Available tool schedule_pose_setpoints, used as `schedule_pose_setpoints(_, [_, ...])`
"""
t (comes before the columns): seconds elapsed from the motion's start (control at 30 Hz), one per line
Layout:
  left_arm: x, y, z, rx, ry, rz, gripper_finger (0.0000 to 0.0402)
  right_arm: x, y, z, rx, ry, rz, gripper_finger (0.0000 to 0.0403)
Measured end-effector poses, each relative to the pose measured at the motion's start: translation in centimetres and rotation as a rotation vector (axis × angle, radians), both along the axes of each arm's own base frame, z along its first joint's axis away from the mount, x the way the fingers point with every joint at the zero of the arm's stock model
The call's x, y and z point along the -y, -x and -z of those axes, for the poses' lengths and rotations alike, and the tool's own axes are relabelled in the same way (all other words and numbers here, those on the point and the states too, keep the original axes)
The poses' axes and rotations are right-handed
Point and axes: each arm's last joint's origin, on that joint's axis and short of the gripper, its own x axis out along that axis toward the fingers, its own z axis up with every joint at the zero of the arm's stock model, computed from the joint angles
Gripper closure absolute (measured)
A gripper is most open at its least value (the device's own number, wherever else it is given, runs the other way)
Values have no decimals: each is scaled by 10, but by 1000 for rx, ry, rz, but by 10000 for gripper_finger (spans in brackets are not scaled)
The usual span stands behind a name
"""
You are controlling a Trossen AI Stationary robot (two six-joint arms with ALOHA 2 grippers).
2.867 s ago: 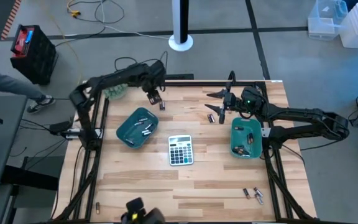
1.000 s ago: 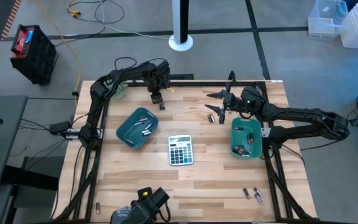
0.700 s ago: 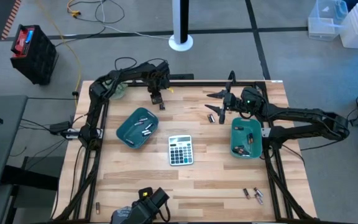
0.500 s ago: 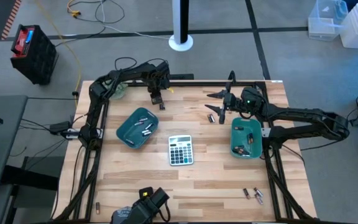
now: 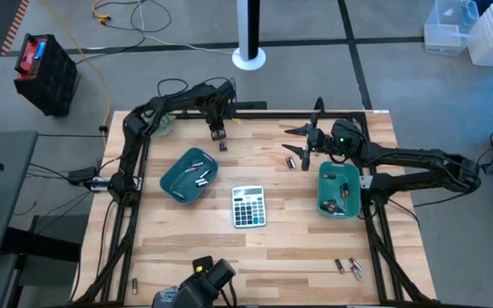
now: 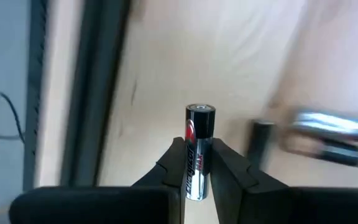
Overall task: Sort batteries
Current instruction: Put the silver/black battery into the blue bin
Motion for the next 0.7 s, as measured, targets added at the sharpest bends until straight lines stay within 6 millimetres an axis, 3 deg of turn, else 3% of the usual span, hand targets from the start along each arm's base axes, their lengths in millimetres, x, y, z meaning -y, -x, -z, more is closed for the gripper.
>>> schedule_pose_setpoints(0.23, [22, 7, -66, 157, -63, -56, 364, 0, 0, 0, -2, -2, 0, 166])
schedule_pose_setpoints(0.33, [45, 12, -104, 246, -102, -82, 364, 0, 0, 1, -7, -8, 1, 166])
schedule_pose_setpoints(0.43, [76, 17, -128, 297, -118, -89, 364, 0, 0, 2, -11, -21, 1, 166])
schedule_pose_setpoints(0.57, [123, 32, -143, 322, -144, -156, 364, 0, 0, 4, -31, -36, 2, 166])
schedule_pose_setpoints(0.7, [167, 52, -131, 300, -107, -260, 364, -1, 0, 4, -30, -45, 1, 166])
